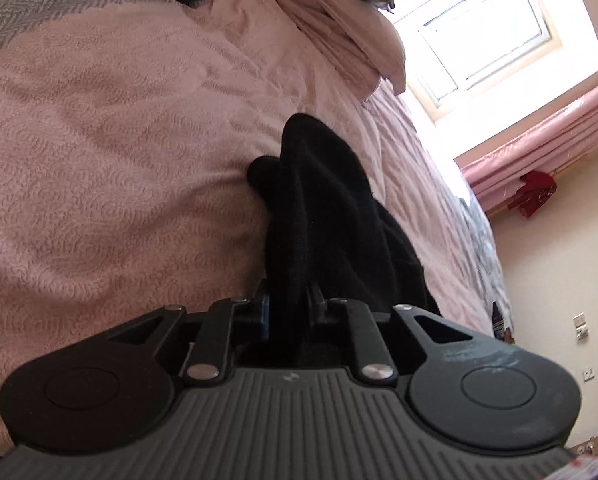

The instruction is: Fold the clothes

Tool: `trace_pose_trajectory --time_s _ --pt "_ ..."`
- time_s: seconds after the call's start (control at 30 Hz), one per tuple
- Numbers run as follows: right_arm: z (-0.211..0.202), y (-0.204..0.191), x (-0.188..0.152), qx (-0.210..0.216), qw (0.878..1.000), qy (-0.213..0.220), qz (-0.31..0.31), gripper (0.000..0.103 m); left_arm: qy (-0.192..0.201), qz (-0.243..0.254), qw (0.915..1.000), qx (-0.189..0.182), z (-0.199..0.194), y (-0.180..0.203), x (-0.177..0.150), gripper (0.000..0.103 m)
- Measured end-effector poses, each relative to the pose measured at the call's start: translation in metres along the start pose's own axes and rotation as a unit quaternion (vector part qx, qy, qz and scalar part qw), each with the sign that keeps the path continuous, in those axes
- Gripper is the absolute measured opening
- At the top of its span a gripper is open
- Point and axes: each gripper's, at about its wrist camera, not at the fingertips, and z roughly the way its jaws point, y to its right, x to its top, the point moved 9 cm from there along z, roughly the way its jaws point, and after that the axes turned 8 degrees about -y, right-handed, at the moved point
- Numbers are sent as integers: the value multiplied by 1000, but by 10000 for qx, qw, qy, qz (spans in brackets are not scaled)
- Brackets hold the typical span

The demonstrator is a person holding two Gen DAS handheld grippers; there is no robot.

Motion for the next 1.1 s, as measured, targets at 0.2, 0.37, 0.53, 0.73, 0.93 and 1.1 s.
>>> trace_pose_trajectory --time_s 0.2,0.37,0.53,0.73,0.93,1.1 --pt "-43 -22 36 -889 9846 750 -1307 50 382 234 9990 63 -23 -6 19 34" --pt "-5 -49 69 -210 9868 436 -1544 52 618 298 9976 8 -15 0 63 34" --pt "76 -60 84 -28 9915 -268 -1271 51 503 465 9977 -18 16 13 85 30" --pt "80 -68 85 -432 9794 478 -1916 3 845 944 9916 258 25 20 91 4" --pt "106 -49 80 -1337 9726 229 -1888 3 765 1103 9873 853 51 4 85 10" --pt "93 -62 79 -1648 9638 193 -2086 18 867 1046 9847 1096 36 8 85 24"
